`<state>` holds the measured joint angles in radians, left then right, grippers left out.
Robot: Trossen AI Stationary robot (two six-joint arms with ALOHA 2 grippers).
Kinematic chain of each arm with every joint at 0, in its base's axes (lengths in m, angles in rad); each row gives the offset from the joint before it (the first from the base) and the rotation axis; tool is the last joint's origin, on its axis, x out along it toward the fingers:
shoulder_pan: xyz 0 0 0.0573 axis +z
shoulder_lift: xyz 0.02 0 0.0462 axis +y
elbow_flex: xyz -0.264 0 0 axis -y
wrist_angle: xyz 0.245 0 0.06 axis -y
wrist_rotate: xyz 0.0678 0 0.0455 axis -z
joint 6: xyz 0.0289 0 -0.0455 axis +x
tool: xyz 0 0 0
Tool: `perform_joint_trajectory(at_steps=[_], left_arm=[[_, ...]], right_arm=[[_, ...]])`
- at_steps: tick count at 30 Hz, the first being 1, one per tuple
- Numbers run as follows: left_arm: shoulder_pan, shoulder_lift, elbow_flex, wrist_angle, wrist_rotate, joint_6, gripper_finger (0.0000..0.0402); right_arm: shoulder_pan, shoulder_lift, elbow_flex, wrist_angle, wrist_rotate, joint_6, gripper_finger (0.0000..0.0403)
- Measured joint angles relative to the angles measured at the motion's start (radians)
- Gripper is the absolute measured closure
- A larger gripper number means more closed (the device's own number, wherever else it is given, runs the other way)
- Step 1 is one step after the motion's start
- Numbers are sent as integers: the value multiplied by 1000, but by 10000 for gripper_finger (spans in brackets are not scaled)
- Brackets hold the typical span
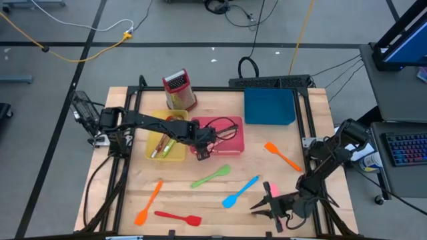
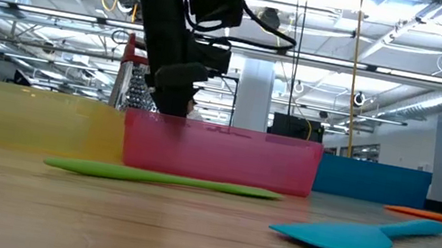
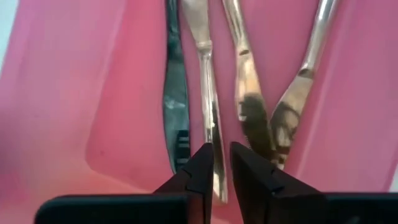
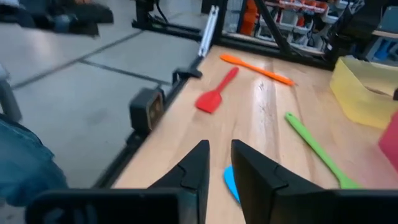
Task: Pick & Place Kitchen Items
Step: Put the gold table knife into the pink bin, then put the blue spatula into the blue bin
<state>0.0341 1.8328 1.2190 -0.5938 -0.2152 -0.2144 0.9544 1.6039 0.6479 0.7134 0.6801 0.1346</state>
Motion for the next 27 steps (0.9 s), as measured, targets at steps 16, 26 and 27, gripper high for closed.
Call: perform_joint_trajectory(at_steps=[16,26,27], left_arm=[[-42,0,0,164,-26,11,350],[-136,-31,32,186,-14,-2,350],[-150,-45,32,190,-14,-2,350]], right_arm=[[-131,0,0,-185,-118,42,239],[-227,0,0,-260,-267,70,239],[-235,0,0,-276,-272,70,239]])
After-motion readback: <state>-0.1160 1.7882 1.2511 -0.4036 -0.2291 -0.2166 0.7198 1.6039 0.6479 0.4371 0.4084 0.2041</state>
